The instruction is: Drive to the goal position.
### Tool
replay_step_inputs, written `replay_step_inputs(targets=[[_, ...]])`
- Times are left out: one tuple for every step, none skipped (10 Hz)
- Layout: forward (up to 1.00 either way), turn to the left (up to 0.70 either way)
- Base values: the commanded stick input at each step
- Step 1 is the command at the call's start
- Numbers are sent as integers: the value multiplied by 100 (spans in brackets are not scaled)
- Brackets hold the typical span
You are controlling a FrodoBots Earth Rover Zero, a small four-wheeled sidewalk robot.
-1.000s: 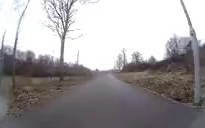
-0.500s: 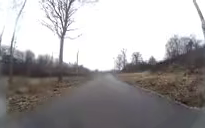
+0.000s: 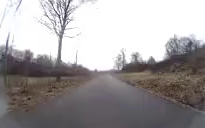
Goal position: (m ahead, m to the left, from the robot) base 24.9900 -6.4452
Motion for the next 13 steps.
replay_step_inputs(targets=[[70, 0], [70, 0], [70, 0], [70, 0], [70, 0], [70, 0], [70, 0], [70, 0], [70, 0], [70, 0], [70, 0], [70, 0], [70, 0]])
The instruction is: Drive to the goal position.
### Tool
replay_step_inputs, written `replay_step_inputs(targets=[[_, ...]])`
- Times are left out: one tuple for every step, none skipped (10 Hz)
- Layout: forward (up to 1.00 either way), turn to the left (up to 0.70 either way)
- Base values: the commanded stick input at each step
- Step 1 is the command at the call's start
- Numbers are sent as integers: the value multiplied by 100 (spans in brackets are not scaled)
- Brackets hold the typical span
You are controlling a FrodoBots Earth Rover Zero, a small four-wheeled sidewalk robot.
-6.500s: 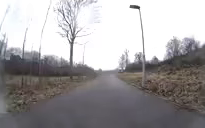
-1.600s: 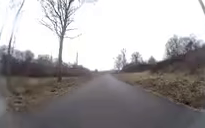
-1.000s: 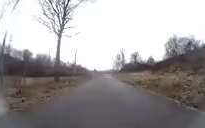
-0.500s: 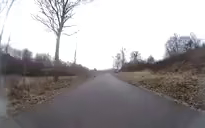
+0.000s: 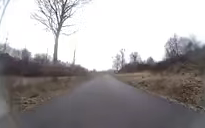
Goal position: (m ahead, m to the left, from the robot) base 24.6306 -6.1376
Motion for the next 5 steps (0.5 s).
replay_step_inputs(targets=[[70, 0], [70, 0], [70, 0], [70, 0], [70, 0]])
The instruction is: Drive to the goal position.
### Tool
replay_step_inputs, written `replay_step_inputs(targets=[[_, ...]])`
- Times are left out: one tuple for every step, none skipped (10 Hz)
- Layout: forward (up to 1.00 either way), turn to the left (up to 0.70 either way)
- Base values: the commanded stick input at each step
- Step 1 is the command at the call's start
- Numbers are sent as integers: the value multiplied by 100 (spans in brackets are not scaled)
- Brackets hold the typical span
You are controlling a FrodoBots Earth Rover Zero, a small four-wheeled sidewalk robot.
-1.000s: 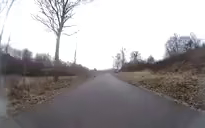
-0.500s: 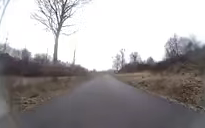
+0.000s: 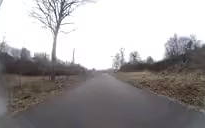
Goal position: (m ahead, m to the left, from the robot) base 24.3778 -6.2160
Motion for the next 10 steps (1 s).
replay_step_inputs(targets=[[70, 0], [70, 0], [70, 0], [70, 0], [70, 0], [70, 0], [70, 0], [70, 0], [70, 0], [70, 0]])
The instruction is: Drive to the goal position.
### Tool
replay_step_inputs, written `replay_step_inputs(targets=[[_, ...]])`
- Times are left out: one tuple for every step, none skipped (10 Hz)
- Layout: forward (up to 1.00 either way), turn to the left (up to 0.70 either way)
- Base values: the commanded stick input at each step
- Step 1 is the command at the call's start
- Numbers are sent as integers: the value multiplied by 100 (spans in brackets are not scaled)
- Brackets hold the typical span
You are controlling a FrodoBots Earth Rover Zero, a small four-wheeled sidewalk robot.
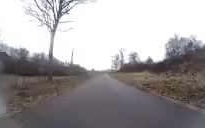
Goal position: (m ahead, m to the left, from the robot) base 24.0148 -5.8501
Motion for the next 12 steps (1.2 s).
replay_step_inputs(targets=[[70, 0], [70, 0], [70, 0], [70, 0], [70, 0], [70, 0], [70, 0], [70, 0], [70, 0], [70, 0], [70, 0], [70, 0]])
